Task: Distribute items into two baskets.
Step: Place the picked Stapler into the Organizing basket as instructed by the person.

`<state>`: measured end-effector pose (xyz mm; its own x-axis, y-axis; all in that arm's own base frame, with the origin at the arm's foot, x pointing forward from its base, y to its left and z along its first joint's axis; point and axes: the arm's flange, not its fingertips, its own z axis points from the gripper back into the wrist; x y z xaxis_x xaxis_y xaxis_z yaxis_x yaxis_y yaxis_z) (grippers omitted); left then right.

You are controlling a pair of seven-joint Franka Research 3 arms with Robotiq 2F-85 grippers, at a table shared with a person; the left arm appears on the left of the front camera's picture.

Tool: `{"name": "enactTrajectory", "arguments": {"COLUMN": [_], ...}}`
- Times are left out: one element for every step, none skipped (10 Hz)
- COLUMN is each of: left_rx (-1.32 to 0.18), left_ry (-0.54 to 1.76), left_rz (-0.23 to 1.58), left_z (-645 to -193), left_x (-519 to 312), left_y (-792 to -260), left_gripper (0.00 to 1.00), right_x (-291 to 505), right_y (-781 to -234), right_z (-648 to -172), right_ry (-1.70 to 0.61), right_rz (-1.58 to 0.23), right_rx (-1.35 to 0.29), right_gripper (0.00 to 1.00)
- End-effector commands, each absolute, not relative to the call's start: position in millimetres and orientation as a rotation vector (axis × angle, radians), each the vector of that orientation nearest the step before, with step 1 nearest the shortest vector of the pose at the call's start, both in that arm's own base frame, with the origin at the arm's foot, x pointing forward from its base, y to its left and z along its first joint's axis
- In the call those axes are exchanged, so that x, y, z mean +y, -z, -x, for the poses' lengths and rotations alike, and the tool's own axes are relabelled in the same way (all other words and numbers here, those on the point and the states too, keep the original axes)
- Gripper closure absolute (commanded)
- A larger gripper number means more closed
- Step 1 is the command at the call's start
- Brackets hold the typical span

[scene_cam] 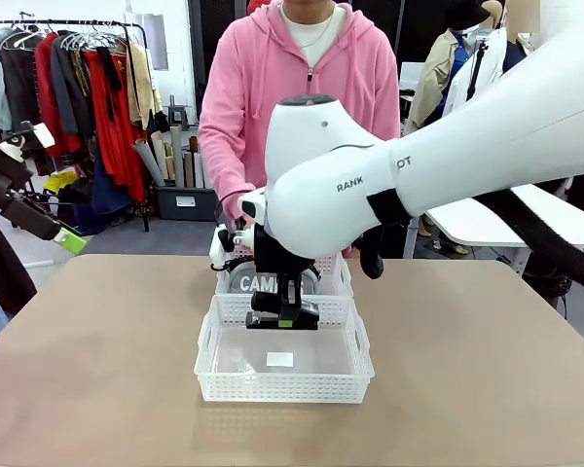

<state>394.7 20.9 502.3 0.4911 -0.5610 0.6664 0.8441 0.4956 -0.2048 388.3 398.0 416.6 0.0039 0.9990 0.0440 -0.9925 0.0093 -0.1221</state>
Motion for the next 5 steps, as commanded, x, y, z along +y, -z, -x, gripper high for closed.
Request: {"name": "enactTrajectory", "arguments": {"left_rx": [-0.556,-0.556,-0.556,-0.556,-0.556], "left_ry": [0.902,0.902,0.902,0.902,0.902], "left_rz": [0.560,0.560,0.560,0.560,0.560], "left_z": [-393.1,-393.1,-393.1,-393.1,-393.1], "left_x": [21.4,21.4,21.4,21.4,21.4], "left_y": [-502.9,-502.9,-502.9,-502.9,-502.9], "left_gripper": [0.00,0.00,0.00,0.00,0.00], "right_x": [398.6,398.8,399.1,399.4,399.3], "right_y": [-404.1,-395.6,-388.7,-380.6,-373.5], "right_z": [-392.9,-392.7,-391.7,-389.9,-388.7], "right_ry": [-1.602,-1.603,-1.609,-1.615,-1.628], "right_rz": [0.070,0.080,0.088,0.090,0.094], "right_rx": [-0.119,-0.107,-0.097,-0.089,-0.091], "right_gripper": [1.00,1.00,1.00,1.00,1.00]}}
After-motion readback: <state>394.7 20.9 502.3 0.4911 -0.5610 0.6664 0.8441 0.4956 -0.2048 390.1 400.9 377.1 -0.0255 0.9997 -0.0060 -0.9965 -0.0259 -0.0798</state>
